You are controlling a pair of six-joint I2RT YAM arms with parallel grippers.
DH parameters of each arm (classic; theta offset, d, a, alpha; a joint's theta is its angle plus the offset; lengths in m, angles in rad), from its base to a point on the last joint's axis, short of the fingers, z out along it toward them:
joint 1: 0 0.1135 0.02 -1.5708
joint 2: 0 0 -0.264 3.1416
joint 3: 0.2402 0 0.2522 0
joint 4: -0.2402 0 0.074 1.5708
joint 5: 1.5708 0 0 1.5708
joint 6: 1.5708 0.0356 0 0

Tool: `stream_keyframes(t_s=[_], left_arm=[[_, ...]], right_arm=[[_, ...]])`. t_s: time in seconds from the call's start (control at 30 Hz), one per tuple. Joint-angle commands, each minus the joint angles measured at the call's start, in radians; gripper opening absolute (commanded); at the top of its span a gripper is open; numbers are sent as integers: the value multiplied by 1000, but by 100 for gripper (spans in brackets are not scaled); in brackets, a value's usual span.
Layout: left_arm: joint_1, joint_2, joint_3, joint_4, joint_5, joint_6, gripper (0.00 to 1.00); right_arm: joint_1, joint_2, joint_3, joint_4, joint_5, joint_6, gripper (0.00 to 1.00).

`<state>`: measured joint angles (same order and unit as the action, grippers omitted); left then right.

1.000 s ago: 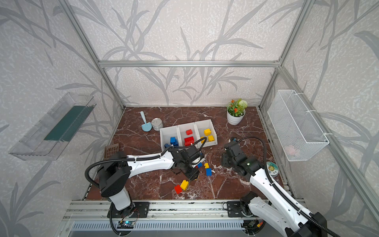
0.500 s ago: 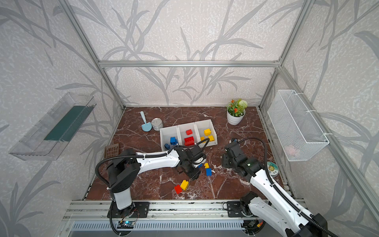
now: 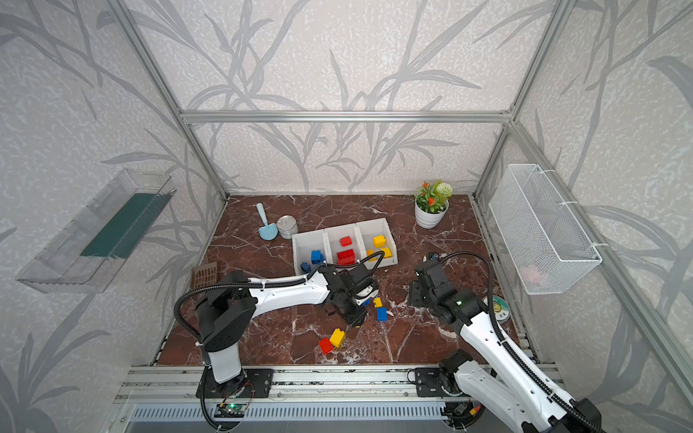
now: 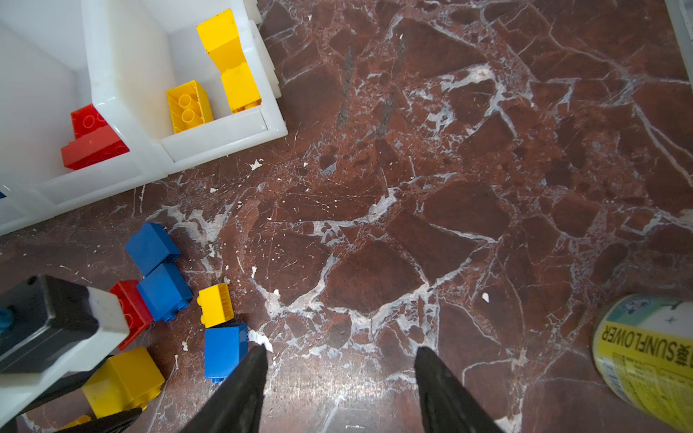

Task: Sort the legos into containers by color
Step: 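Close the left gripper on a yellow brick and lift it, then carry the yellow brick with the left gripper into the farthest compartment, release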

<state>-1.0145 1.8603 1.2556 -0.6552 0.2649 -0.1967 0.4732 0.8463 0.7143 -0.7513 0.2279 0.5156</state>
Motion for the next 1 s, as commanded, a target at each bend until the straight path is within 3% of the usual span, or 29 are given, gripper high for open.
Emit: stream_keyframes(t_s=[0.0, 0.17, 0.33, 0.5, 0.73, 0.97], left_arm=[[8, -53, 40, -11, 32, 6, 35], [45, -60, 112, -6, 46, -5, 36], [143, -2, 275, -16, 44, 16, 36], [250, 137, 542, -19, 42, 22, 36], [314, 401, 939, -92, -2, 38, 37], [353, 482, 981, -61, -50, 6, 39]], right_arm=[[-8, -18, -9, -21, 13, -15, 63], [-15, -16, -16, -10, 6, -28, 63], [-46, -21, -9, 7, -20, -46, 62], [-66, 5, -3, 26, -45, -76, 62], [-79, 35, 20, 45, -89, -107, 62], [-82, 51, 19, 51, -114, -115, 62]])
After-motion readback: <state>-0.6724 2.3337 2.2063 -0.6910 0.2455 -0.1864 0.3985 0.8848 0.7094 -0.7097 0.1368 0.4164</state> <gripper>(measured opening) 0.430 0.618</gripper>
